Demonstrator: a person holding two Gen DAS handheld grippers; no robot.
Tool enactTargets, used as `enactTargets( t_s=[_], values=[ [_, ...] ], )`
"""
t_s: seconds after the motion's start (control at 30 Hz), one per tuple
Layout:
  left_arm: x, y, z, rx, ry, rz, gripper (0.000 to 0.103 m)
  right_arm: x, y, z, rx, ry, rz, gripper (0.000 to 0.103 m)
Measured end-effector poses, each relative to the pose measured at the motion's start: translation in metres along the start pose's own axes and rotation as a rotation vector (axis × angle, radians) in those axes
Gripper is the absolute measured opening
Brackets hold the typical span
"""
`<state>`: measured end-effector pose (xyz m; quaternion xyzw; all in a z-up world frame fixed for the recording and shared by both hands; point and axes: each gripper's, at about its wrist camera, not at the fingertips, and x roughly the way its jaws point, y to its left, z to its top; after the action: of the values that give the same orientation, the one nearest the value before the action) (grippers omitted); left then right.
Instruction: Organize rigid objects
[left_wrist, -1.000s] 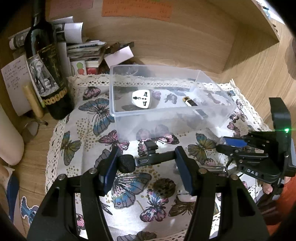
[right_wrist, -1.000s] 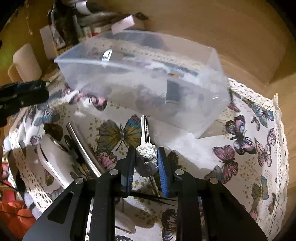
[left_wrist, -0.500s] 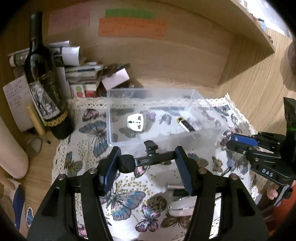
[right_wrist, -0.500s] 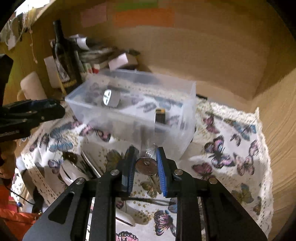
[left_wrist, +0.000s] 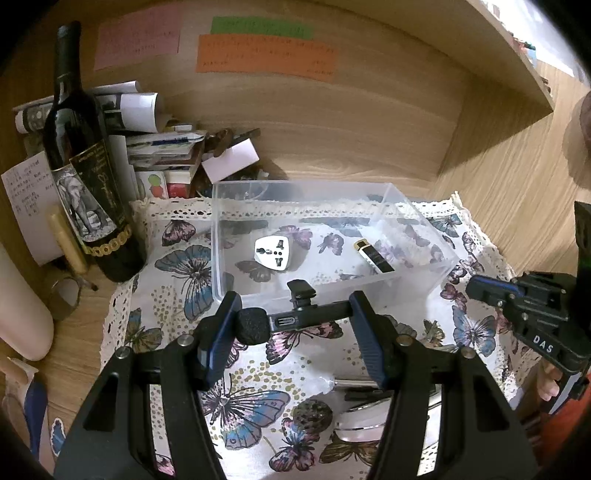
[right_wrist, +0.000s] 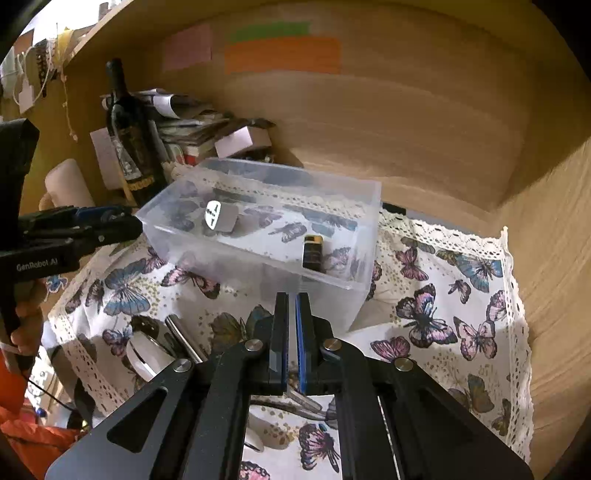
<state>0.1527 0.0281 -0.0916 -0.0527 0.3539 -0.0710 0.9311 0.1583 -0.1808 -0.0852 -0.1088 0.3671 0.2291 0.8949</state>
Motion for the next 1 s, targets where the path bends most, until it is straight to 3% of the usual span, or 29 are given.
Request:
enactTargets(
  t_s=[0.17,0.33,0.47,0.53,0.8,0.9,1.0],
  values=[
    [0.005,0.004,0.007,-0.01,-0.003,0.015,0.06,0.019,-0.001,-0.014,0.005,0.089,0.03,0.01],
    [0.013,0.008,0.023,-0.021,-0.01,0.031,0.06,0.04,-0.001,-0.033,0.032,0.175,0.057,0.045],
    [0.023,0.008,0.036,-0.011,-0.004,0.033,0.06,0.05,0.0,-0.042,0.032,0.21,0.062,0.061],
    [0.031,0.007,0.043,-0.002,0.005,0.037,0.06,0.054,-0.002,-0.042,0.033,0.212,0.06,0.076],
    [0.077,0.0,0.058,0.054,0.1,0.067,0.06,0.074,-0.003,-0.042,-0.016,0.233,0.04,0.076],
    [0.091,-0.004,0.058,0.073,0.134,0.074,0.06,0.076,-0.005,-0.04,-0.027,0.219,0.033,0.065],
    [0.104,-0.008,0.057,0.093,0.162,0.081,0.06,0.077,-0.005,-0.039,-0.038,0.215,0.034,0.06]
  ],
)
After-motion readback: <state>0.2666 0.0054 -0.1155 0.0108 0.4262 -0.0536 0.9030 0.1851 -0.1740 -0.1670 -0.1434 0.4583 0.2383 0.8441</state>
